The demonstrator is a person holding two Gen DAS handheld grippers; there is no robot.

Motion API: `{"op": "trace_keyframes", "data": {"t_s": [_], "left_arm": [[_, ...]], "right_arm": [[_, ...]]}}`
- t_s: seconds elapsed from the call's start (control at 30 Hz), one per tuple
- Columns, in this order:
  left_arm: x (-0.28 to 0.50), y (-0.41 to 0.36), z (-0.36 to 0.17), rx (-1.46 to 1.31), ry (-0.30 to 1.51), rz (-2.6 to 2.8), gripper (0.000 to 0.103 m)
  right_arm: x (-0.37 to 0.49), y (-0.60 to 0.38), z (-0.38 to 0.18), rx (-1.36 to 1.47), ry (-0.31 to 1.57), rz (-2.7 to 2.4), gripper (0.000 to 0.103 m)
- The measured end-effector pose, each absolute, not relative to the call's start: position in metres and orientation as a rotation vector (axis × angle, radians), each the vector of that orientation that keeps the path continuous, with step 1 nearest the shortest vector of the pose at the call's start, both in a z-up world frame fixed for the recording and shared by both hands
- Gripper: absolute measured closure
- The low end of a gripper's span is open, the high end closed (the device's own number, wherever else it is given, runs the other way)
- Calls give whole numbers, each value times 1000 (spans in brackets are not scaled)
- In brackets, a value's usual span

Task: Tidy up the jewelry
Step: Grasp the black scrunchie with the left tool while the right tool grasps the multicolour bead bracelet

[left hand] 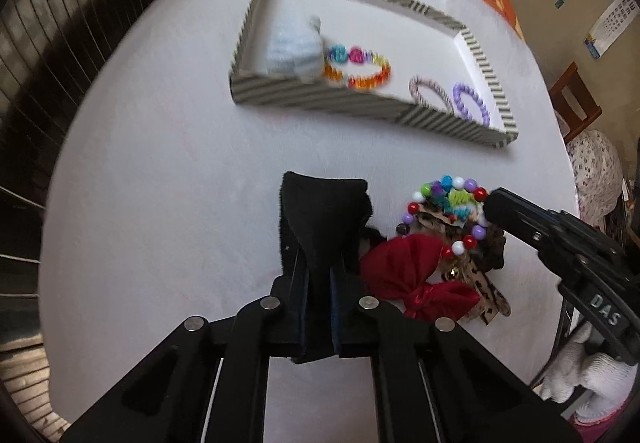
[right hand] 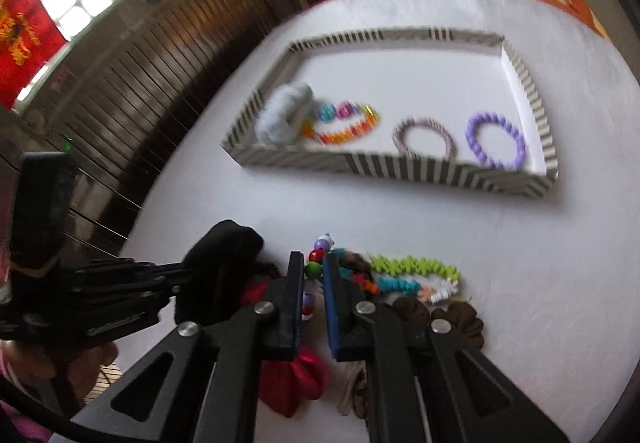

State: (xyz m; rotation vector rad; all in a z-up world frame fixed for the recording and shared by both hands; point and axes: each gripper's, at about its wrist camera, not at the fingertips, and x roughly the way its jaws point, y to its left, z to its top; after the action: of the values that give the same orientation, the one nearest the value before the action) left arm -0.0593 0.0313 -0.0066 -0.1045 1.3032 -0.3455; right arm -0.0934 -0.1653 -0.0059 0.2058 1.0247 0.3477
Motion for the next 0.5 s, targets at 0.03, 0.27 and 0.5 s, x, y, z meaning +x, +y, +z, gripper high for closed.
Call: {"op": "trace_keyframes", "data": {"t_s": [0.03, 0.27, 0.5], "left_arm": [[-59, 33, -3, -106, 1295, -347, 103], [-53, 34, 19, -105, 1240, -359, 103], [-47, 31, 35, -91, 1203, -359, 103]], "right_arm": [[-94, -165, -1, 202, 1016, 349, 93], [-97, -167, 34, 213, 945, 361, 93], [-101, -180, 59, 211, 895, 333, 93]]}}
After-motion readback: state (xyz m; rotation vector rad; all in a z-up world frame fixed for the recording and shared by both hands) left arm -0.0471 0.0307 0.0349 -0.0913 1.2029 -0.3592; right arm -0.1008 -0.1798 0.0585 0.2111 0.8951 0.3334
